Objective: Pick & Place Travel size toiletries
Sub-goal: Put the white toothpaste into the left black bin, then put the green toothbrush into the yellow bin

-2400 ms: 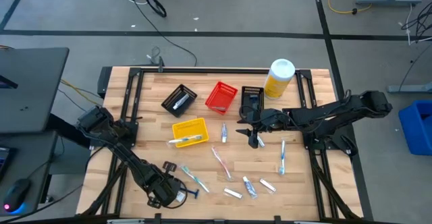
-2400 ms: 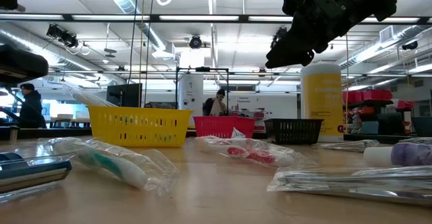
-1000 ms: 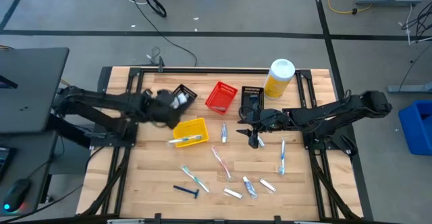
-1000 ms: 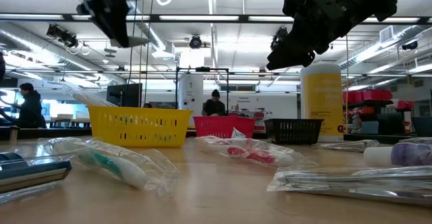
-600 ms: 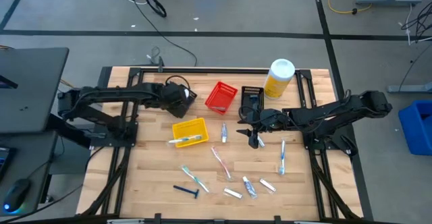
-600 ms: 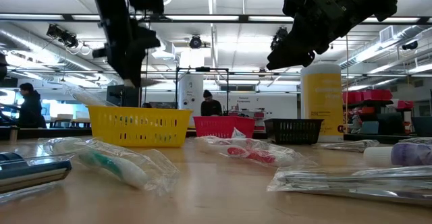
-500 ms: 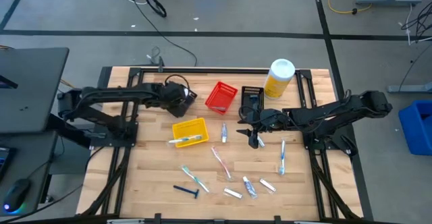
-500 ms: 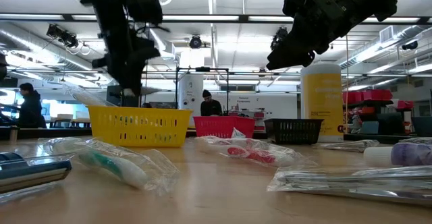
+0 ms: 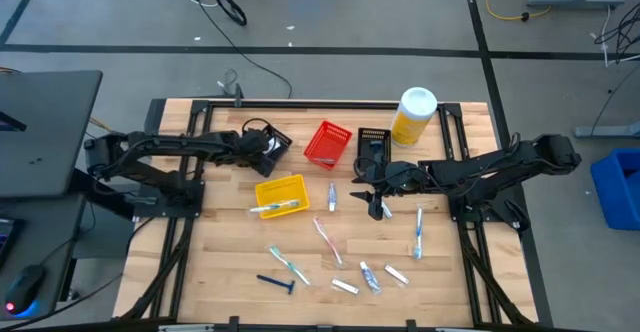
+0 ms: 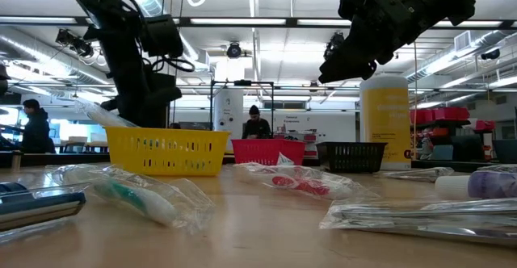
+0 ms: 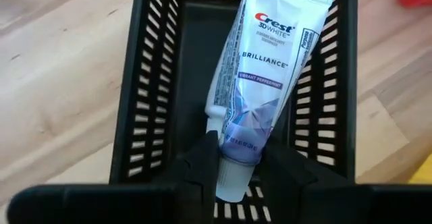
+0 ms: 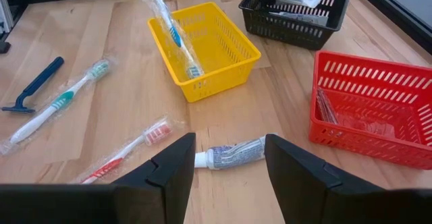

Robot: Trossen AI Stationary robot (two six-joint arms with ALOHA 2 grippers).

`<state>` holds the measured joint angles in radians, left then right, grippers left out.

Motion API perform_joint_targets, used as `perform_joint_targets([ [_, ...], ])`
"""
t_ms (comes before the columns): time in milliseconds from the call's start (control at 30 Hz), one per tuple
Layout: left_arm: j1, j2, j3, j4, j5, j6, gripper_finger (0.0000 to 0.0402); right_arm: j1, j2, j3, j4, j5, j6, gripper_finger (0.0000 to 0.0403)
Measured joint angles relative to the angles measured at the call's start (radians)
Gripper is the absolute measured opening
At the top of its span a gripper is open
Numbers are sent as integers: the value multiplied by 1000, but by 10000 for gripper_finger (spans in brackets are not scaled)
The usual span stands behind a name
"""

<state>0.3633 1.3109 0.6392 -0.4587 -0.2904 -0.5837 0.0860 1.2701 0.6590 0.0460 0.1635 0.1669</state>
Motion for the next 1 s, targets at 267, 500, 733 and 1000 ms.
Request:
perform_joint_targets([
  [267, 7, 0, -38, 93, 47, 65, 109, 0, 0, 0, 0, 0, 0, 190],
  [500, 7, 0, -39, 102, 45, 66, 114, 0, 0, 0, 0, 0, 0, 188],
  [733, 7, 0, -39, 112, 45, 107, 129, 0, 0, 0, 0, 0, 0, 193],
  [1000, 7, 0, -39, 115, 44, 110, 169, 0, 0, 0, 0, 0, 0, 193],
])
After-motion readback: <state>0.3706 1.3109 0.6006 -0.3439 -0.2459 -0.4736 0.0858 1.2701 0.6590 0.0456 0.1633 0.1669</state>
